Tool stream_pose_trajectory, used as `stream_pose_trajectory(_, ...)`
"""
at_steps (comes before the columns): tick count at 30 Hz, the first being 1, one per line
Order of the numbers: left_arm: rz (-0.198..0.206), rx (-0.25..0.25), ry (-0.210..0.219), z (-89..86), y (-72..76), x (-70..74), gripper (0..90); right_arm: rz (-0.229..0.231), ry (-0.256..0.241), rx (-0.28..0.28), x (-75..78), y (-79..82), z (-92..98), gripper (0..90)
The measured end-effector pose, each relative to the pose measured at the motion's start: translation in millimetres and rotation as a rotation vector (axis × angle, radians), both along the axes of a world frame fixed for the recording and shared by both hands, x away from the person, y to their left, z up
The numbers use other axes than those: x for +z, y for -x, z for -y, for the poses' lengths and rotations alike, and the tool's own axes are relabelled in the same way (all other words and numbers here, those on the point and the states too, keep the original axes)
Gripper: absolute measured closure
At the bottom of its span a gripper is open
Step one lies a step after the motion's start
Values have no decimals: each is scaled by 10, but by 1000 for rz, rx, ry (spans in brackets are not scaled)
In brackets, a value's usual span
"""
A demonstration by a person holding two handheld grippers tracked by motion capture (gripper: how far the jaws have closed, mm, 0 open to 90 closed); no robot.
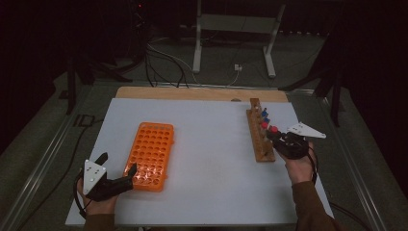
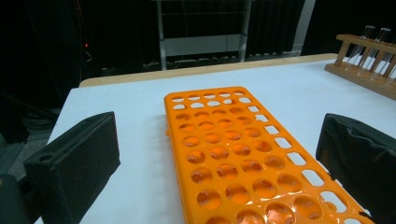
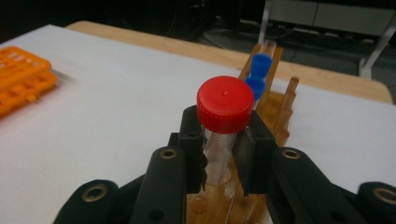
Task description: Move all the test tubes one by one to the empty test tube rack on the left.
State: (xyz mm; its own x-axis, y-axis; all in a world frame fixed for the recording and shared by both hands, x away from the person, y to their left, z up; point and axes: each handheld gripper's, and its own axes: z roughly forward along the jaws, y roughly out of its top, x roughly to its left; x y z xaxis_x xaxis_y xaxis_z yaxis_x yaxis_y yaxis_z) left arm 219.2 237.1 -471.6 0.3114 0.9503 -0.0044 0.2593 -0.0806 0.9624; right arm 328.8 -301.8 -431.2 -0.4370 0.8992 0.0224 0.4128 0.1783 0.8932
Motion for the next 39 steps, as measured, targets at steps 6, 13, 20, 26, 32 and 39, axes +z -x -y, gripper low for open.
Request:
stream_pose_trajectory(6, 3, 2, -1, 2, 2, 2, 4, 39, -26, 7, 169, 75, 34, 750)
stream_pose_trajectory(13, 6, -2, -8, 13, 2, 4, 4, 79, -62, 34, 267, 200, -3, 750)
stream_pose_trajectory(20, 12, -9, 12, 32, 11, 28, 4, 69, -90, 88, 165, 288, -136, 749)
stream_pose_trajectory(26, 13, -78, 15, 193, 5, 127, 4, 44, -80, 132, 77, 323, -285, 749)
stream_pose_trajectory(32, 28, -174, 5, 470, -35, 257, 4, 44, -82, 166, 86, 356, -401, 749)
stream_pose_trajectory(39, 22, -237, 39, 846, -183, 309, 4, 54, -106, 218, 135, 411, -510, 749)
